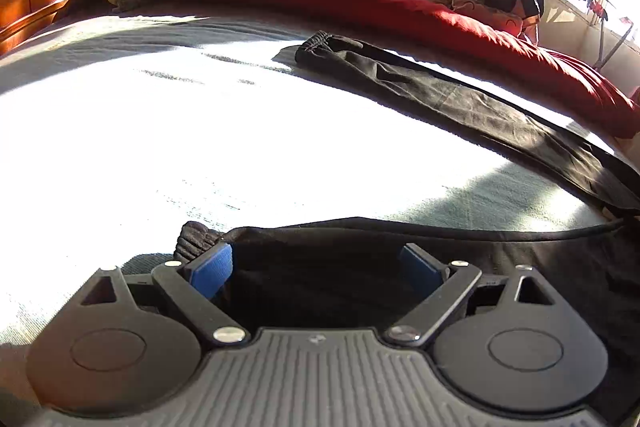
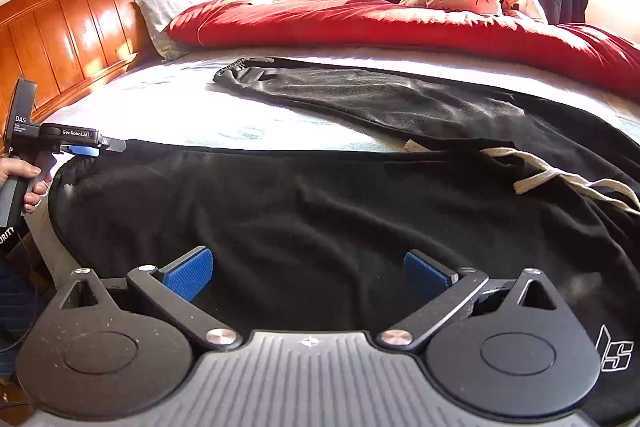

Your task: Fold clothes

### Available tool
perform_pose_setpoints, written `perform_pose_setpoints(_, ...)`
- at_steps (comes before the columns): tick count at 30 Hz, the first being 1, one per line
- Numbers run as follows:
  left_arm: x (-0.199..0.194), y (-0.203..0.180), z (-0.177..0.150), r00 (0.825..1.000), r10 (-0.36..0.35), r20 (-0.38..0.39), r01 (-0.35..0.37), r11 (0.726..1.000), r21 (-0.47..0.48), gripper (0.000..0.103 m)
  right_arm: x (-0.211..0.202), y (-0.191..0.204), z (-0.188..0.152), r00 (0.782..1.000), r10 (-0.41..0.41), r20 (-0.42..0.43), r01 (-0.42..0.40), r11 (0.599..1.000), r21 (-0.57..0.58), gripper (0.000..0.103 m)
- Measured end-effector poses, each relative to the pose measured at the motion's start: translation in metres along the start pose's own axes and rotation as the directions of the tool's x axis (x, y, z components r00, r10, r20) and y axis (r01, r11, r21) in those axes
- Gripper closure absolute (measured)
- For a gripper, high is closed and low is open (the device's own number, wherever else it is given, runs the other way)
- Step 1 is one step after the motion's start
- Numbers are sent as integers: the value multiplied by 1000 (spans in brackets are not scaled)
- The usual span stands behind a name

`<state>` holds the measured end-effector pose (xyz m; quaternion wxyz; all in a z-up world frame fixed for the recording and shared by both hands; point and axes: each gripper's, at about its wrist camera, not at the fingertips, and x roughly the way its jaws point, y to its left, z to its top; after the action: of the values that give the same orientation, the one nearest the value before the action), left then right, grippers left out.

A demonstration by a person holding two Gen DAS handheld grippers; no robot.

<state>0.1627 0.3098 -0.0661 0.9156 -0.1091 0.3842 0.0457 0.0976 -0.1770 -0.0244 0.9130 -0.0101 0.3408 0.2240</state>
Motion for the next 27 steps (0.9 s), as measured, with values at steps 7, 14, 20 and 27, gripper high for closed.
perform_pose_setpoints(7,-21,-15,-11,997,-54,-60,55,998,7,12,-16,-20,31,995,-91,-30,93,994,62,0)
perform_pose_setpoints(14,-42,-29,-23,987,-107,-120,109,994,9,12,-17,-43,26,984,-157,-87,170,970,173,0)
perform_pose_setpoints(20,-62,-6,-36,987,-127,-99,111,983,-148,12,-14,-58,29,980,-183,-73,196,945,261,0)
perform_pose_setpoints(27,-85,-3,-32,990,-130,-47,121,981,-149,12,-6,-63,45,983,-176,-55,185,940,286,0)
